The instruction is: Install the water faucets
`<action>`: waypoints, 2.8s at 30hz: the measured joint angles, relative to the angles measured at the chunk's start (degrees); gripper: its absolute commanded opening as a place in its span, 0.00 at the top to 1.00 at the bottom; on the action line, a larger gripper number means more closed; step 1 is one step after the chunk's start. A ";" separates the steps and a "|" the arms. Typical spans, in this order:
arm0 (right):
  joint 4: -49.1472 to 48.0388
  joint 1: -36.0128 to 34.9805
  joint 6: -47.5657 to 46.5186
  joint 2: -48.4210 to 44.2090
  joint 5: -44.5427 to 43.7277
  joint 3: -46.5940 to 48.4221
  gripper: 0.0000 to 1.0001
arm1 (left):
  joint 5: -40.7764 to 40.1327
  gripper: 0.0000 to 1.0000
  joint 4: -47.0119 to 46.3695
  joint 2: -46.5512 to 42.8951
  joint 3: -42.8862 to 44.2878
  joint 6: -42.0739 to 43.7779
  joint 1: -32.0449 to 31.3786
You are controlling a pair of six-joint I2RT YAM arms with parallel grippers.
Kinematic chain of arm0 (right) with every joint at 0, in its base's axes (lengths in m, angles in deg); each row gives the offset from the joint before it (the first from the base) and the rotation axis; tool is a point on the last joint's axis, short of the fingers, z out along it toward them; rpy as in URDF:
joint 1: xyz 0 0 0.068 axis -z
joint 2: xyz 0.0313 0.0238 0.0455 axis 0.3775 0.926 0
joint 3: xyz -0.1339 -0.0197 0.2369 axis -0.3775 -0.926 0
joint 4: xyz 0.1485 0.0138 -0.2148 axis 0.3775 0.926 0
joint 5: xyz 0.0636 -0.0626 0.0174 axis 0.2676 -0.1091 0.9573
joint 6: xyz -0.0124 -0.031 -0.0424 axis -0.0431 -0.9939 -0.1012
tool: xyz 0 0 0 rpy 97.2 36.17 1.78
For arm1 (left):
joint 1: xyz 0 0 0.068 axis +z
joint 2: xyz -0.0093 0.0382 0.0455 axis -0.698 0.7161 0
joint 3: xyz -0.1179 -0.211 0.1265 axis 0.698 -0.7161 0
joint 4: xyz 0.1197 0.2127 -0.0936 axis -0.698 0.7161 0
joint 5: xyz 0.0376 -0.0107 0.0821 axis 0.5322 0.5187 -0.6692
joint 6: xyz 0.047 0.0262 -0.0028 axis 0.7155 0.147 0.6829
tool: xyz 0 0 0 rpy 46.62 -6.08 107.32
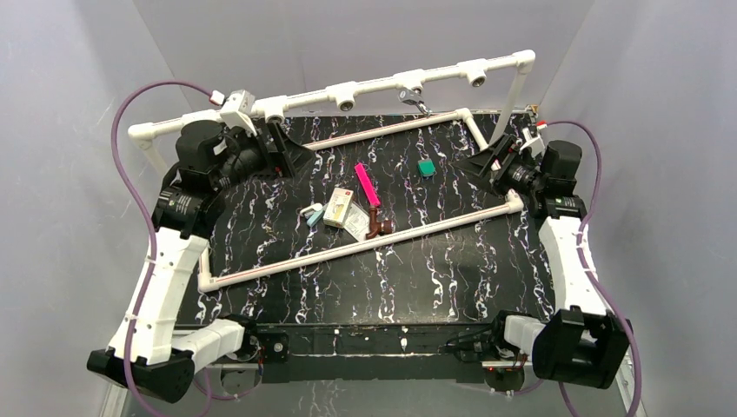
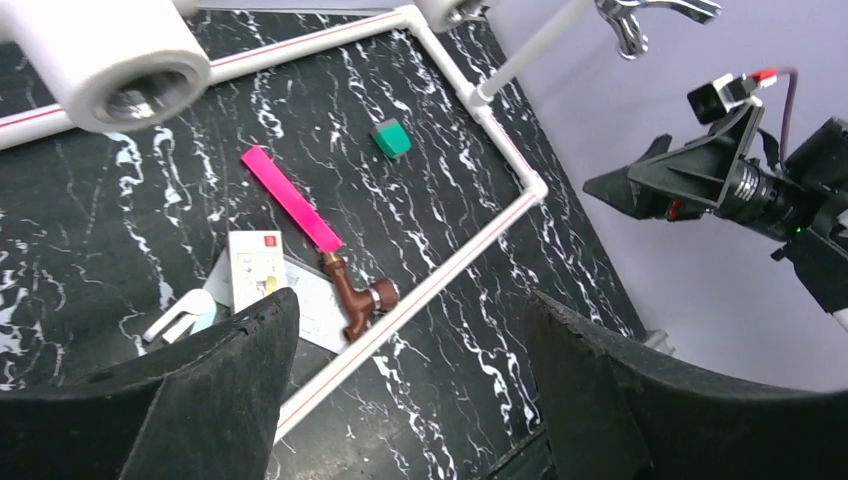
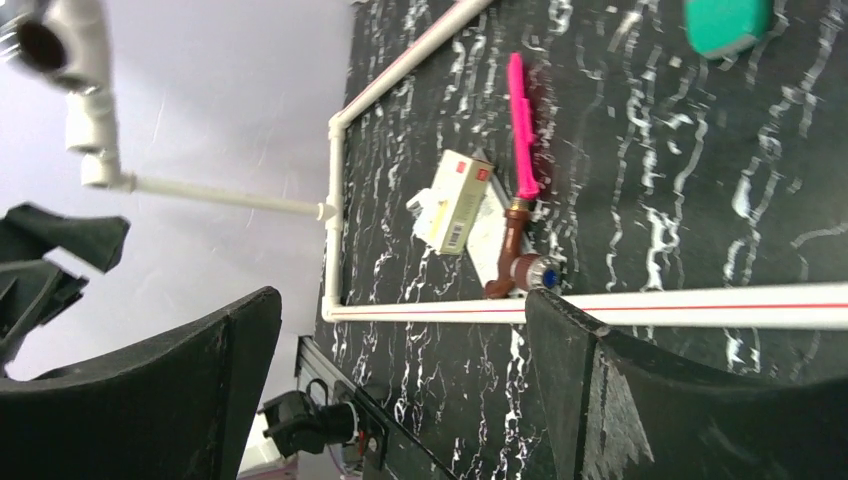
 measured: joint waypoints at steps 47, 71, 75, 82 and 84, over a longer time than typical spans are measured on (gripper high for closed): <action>-0.02 -5.07 -12.79 13.70 -45.88 12.61 0.05 | -11.47 0.21 9.51 -7.21 -12.24 5.14 -7.37; -2.80 -5.09 6.38 21.44 -37.79 39.91 0.09 | -11.56 0.21 8.61 -8.44 -14.86 -2.80 -7.37; -4.63 -5.09 15.58 23.23 -36.81 39.21 0.10 | -11.69 0.21 8.22 -8.41 -14.47 -3.43 -7.37; -8.24 -5.09 27.56 26.67 -35.47 38.16 0.14 | -12.33 0.21 7.80 -8.50 -13.62 -3.85 -7.37; -8.70 -5.09 29.35 27.41 -35.54 38.16 0.16 | -12.61 0.21 7.82 -8.55 -13.18 -3.85 -7.37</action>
